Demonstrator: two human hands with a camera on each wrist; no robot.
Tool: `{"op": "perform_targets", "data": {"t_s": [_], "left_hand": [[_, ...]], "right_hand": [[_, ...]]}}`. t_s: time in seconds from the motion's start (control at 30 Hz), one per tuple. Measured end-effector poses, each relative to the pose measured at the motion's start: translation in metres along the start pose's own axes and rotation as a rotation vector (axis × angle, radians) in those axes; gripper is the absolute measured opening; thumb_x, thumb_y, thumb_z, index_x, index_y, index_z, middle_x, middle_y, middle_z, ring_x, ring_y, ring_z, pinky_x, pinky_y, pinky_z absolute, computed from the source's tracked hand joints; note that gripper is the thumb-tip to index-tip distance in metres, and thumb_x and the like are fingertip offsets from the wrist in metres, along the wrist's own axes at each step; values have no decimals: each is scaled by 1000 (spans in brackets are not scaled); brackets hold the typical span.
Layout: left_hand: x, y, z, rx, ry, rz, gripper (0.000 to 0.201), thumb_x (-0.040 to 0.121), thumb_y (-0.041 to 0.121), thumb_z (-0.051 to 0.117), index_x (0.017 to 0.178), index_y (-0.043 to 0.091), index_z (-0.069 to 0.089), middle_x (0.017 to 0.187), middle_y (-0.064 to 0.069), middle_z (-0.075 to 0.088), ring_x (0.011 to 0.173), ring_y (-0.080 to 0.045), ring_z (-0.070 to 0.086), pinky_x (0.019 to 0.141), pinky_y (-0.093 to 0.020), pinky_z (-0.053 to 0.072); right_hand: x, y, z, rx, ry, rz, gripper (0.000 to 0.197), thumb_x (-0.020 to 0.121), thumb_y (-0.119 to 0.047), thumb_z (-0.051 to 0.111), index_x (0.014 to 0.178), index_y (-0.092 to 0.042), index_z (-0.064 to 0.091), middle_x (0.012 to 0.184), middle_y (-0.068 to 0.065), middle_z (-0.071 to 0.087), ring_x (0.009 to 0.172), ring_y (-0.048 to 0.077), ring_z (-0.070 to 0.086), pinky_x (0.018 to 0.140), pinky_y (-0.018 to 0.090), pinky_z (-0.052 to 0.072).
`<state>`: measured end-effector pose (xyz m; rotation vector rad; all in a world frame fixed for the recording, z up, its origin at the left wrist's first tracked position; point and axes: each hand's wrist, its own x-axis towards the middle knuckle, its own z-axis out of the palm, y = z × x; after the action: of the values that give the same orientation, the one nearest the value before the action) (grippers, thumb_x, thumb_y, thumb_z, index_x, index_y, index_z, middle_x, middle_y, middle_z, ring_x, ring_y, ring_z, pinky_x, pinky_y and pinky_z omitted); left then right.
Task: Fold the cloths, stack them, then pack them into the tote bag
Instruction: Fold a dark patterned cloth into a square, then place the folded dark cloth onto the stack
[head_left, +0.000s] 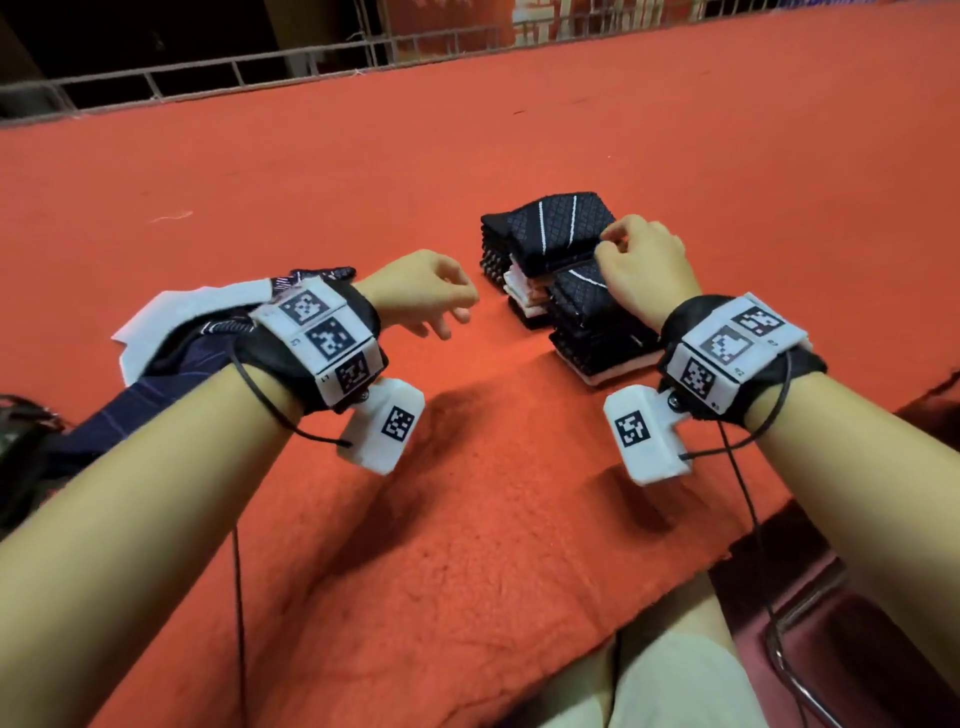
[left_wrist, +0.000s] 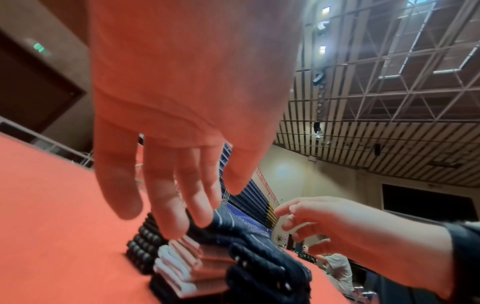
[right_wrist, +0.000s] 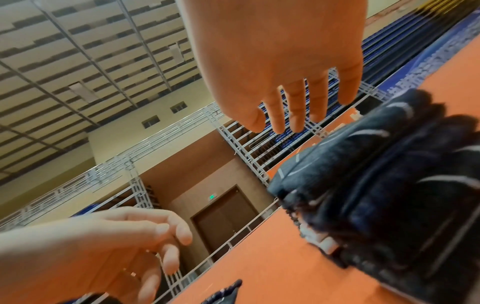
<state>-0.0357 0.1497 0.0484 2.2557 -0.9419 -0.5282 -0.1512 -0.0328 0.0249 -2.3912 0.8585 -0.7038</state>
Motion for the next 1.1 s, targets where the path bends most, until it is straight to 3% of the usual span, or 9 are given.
{"op": "perform_targets", "data": {"t_s": [0.2, 0.3, 0.53, 0.63, 0.73, 0.87, 1.0, 1.07, 1.1], "left_hand": [[-35, -49, -56, 124, 159, -14, 7, 93, 13, 52, 93, 13, 59, 72, 5, 62, 38, 6, 51, 41, -11, 38], [-52, -80, -81, 144, 233, -56, 8, 92, 14, 54, 91, 13, 62, 71, 4, 62, 37, 7, 50, 46, -13, 42], [-91, -140, -112, 201, 333, -166, 15, 89, 11, 53, 94, 6, 66, 72, -1, 62, 37, 9, 50, 39, -4, 37], [-111, -163, -119, 266, 370, -201, 18, 89, 11, 54, 95, 3, 68, 79, -11, 62, 47, 1, 52, 42, -4, 35], [-126, -181, -123, 266, 405, -268, 19, 90, 14, 55, 99, 5, 68, 87, -11, 63, 67, -15, 51, 56, -20, 38], [-135, -204, -115, 274, 416, -345, 20, 89, 19, 57, 105, 8, 63, 93, -7, 62, 80, -16, 53, 69, -22, 37], [-134, -221, -100, 246, 391, -359, 37, 88, 31, 60, 116, 7, 54, 103, -5, 58, 89, -18, 53, 74, -25, 38], [-132, -225, -97, 152, 383, -401, 42, 86, 38, 61, 113, 7, 56, 96, -7, 60, 78, -16, 53, 66, -26, 41], [-131, -226, -96, 97, 387, -419, 41, 85, 40, 60, 108, 5, 59, 87, -9, 60, 68, -14, 51, 58, -27, 44]], "right_hand": [[-18, -65, 32, 45, -133, -176, 29, 88, -19, 40, 106, -14, 62, 112, 10, 65, 107, 29, 57, 93, 38, 45], [-28, -95, 55, 51, -204, -236, 28, 88, -20, 42, 104, -16, 65, 111, 8, 66, 107, 28, 58, 93, 37, 45], [-51, -150, 106, -11, -404, -356, 29, 92, -20, 42, 111, -13, 63, 118, 10, 63, 111, 29, 54, 86, 31, 41], [-62, -172, 132, -27, -475, -394, 27, 91, -20, 42, 107, -12, 63, 115, 13, 64, 107, 30, 56, 83, 31, 42], [-69, -188, 156, -28, -526, -417, 25, 91, -21, 43, 100, -10, 63, 110, 14, 65, 104, 30, 57, 78, 30, 40], [-74, -204, 186, -9, -622, -350, 31, 92, -28, 43, 68, -10, 52, 88, 21, 60, 84, 28, 55, 62, 32, 37], [-80, -211, 204, 143, -732, -197, 29, 93, -32, 45, 78, -8, 56, 85, 17, 63, 68, 27, 58, 42, 20, 39], [-83, -214, 208, 227, -747, -107, 24, 90, -31, 49, 83, -9, 57, 77, 12, 60, 59, 24, 56, 40, 17, 40], [-83, -215, 209, 250, -732, -80, 23, 88, -31, 52, 83, -9, 59, 76, 12, 59, 62, 26, 57, 46, 22, 45]]}}
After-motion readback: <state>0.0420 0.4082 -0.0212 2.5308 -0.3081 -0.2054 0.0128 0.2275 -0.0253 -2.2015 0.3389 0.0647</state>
